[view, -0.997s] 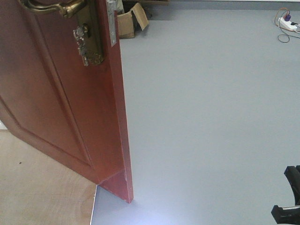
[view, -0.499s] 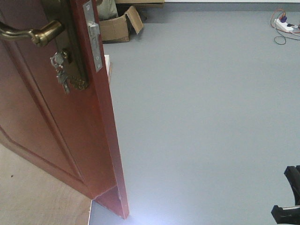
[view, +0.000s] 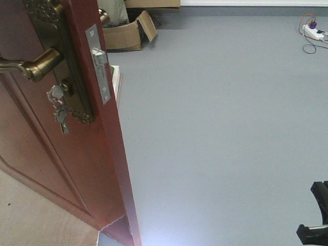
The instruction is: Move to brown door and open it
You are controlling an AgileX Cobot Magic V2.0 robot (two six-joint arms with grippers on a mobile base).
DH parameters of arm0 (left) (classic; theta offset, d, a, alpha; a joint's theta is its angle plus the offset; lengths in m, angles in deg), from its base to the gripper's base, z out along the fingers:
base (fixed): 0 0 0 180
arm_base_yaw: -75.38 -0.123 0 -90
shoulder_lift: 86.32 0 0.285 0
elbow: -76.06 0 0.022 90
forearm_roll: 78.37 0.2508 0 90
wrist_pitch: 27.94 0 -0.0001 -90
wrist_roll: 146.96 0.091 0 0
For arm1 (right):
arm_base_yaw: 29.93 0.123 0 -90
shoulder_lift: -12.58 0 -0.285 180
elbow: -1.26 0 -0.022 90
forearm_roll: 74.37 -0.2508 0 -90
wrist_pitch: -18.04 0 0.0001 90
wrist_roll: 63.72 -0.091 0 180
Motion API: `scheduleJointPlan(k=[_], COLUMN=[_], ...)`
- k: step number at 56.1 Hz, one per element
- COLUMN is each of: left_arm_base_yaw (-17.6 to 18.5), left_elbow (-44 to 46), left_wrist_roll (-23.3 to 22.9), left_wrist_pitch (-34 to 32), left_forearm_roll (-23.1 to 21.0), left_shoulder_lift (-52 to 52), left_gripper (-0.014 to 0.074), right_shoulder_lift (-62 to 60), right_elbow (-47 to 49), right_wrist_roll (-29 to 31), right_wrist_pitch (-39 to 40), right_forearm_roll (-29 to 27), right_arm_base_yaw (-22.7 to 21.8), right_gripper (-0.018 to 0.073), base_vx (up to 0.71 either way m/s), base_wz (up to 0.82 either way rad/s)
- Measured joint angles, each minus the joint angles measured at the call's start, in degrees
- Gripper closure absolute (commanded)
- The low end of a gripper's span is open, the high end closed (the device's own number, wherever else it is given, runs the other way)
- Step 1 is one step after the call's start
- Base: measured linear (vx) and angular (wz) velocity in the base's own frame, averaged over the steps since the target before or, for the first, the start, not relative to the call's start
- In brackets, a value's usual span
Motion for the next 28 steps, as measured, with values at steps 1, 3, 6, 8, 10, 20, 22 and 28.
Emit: scheduleJointPlan(k=[1,3,6,8,10,20,22,28], left_arm_base_yaw=[0.0,0.0,0.0,0.0,0.0,0.0,0.0,0.0], left_elbow=[0.0,0.0,0.0,0.0,0.0,0.0,0.0,0.0], left_wrist_roll=[0.0,0.0,0.0,0.0,0.0,0.0,0.0,0.0], left_wrist_pitch=[-0.1,-0.1,-0.1,-0.1,-0.1,-0.1,-0.1,-0.1], left_forearm_roll=[0.0,0.0,0.0,0.0,0.0,0.0,0.0,0.0], left_shoulder_lift=[0.0,0.0,0.0,0.0,-0.1,-0.4,-0.5,-0.5], left_gripper=[0.06,0.06,0.06,0.06,0.06,0.06,0.06,0.06], right_shoulder_lift=[0.0,0.0,0.0,0.0,0.0,0.0,0.0,0.0], right_elbow=[0.0,0.0,0.0,0.0,0.0,0.0,0.0,0.0], right_wrist_roll=[0.0,0.0,0.0,0.0,0.0,0.0,0.0,0.0], right_wrist_pitch=[0.0,0.0,0.0,0.0,0.0,0.0,0.0,0.0], right_forearm_roll=[0.0,0.0,0.0,0.0,0.0,0.0,0.0,0.0], right_arm_base_yaw=[0.0,0.0,0.0,0.0,0.0,0.0,0.0,0.0], right_gripper=[0.0559,0.0559,0.0559,0.0559,0.0559,0.0559,0.0559,0.0559], base_vx=[0.14,0.14,0.14,0.14,0.14,0.15,0.16,0.16], base_wz=[0.05,0.05,0.06,0.06,0.05,0.04,0.03,0.02])
